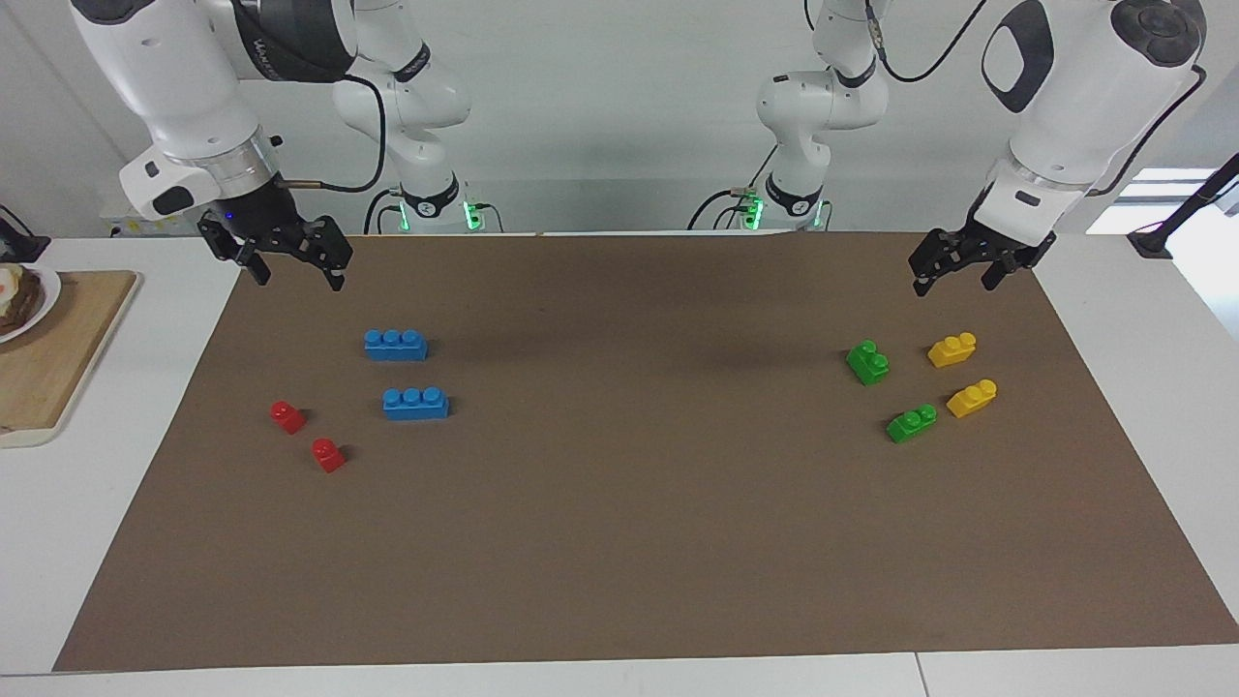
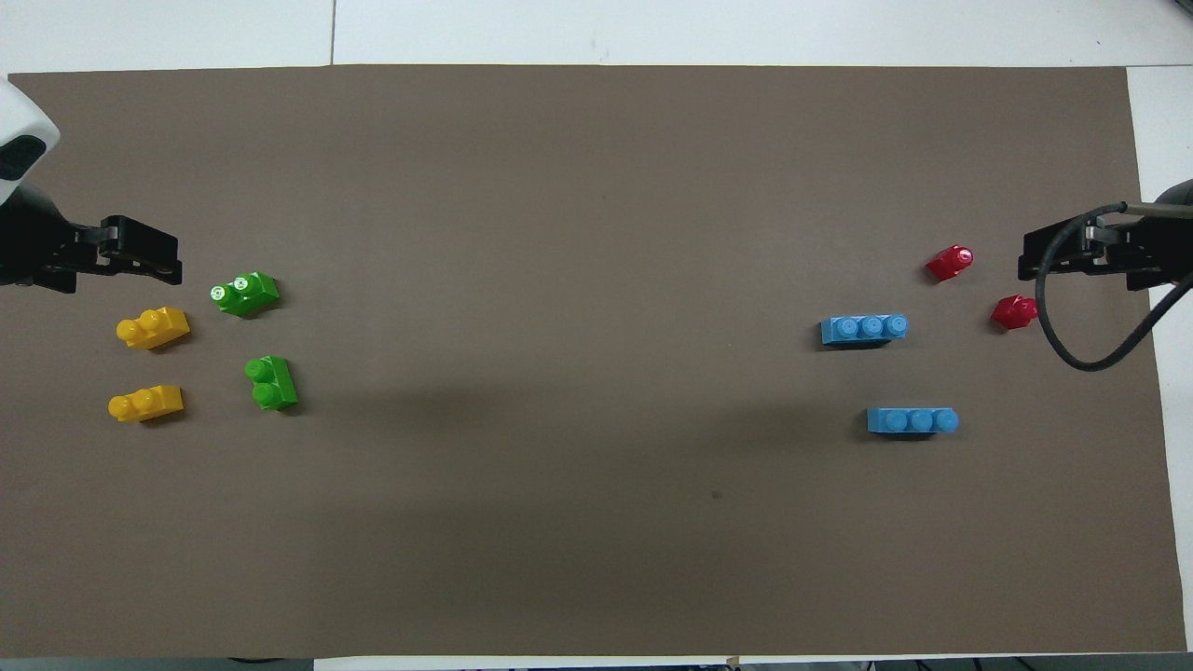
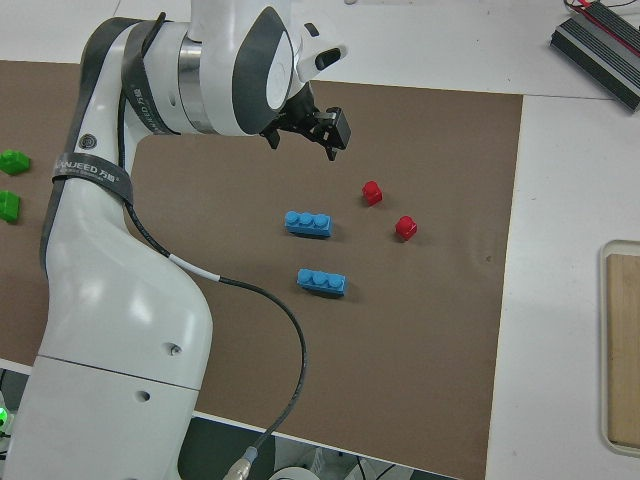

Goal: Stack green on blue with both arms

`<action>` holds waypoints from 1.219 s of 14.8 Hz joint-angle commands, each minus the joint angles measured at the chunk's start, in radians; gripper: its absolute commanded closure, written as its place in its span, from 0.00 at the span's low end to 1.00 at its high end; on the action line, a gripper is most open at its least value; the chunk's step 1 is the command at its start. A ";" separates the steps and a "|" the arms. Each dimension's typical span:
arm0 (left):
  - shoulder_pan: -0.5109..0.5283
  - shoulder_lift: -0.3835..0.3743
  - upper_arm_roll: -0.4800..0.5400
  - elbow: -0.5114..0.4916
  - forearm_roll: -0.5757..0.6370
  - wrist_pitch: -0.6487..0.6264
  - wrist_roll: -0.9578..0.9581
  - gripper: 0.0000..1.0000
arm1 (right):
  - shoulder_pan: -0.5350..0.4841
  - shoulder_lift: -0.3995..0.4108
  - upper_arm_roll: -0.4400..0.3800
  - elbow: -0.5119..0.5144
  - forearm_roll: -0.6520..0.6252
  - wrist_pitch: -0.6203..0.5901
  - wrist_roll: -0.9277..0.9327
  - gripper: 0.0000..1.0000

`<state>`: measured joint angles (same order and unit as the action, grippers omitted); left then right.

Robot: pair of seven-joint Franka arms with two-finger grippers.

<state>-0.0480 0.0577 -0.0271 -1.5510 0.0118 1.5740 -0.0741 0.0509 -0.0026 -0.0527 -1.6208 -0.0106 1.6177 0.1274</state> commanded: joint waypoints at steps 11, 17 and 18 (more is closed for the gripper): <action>0.005 -0.081 0.015 -0.116 0.017 0.102 0.007 0.00 | 0.000 0.001 0.004 0.005 -0.006 -0.007 0.008 0.00; 0.010 -0.099 0.019 -0.164 0.017 0.115 0.008 0.00 | -0.026 -0.017 -0.001 -0.059 0.073 0.051 0.222 0.00; 0.010 -0.110 0.019 -0.184 0.017 0.116 0.008 0.00 | -0.034 -0.017 -0.001 -0.076 0.089 0.059 0.286 0.00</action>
<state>-0.0432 -0.0006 -0.0063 -1.6577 0.0123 1.6585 -0.0741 0.0432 -0.0026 -0.0536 -1.6406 0.0291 1.6347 0.2953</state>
